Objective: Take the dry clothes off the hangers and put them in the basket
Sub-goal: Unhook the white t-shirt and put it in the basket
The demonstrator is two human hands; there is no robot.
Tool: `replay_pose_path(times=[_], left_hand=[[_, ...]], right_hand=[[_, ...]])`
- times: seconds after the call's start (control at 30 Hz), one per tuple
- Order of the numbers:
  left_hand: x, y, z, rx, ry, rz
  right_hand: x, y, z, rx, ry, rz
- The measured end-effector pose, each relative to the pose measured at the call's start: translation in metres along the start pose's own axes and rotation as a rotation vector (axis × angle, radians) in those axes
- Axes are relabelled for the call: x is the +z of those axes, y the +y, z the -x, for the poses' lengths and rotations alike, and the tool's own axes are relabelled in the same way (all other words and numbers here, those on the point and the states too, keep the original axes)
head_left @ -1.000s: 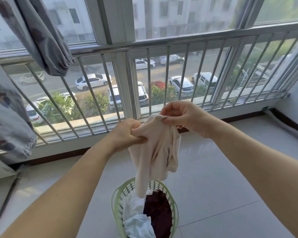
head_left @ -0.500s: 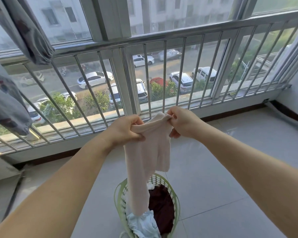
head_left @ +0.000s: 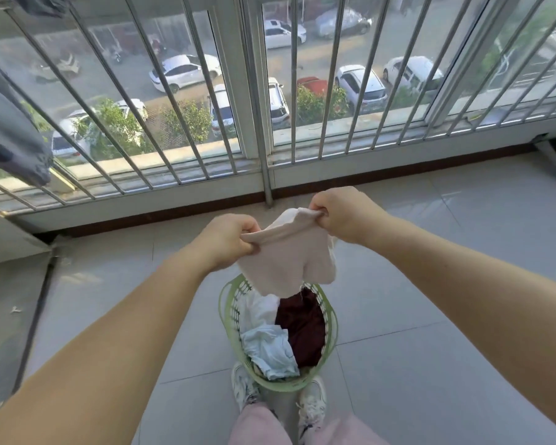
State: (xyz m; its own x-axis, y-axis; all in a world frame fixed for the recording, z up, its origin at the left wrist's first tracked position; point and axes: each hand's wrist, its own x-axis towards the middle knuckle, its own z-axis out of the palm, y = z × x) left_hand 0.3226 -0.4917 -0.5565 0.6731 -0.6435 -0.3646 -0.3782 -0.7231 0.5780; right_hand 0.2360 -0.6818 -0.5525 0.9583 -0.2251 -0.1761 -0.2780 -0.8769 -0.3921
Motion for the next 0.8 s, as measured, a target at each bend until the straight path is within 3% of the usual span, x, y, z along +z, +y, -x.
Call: replay_pose_path(times=[0.23,0.5,0.8], left_hand=[[0.043,-0.037,-0.040,-0.074,0.098,0.018],[0.083,-0.080,-0.095,-0.107,0.135,0.011],[0.137,-0.121,-0.097,-0.109,0.027,0.102]], right_hand=[[0.053,0.022,-0.029,0.041,-0.091,-0.015],[0.104,0.047,-0.064,0.107,-0.086,-0.054],[0.158,0.048,-0.031,0.221,-0.121,-0.028]])
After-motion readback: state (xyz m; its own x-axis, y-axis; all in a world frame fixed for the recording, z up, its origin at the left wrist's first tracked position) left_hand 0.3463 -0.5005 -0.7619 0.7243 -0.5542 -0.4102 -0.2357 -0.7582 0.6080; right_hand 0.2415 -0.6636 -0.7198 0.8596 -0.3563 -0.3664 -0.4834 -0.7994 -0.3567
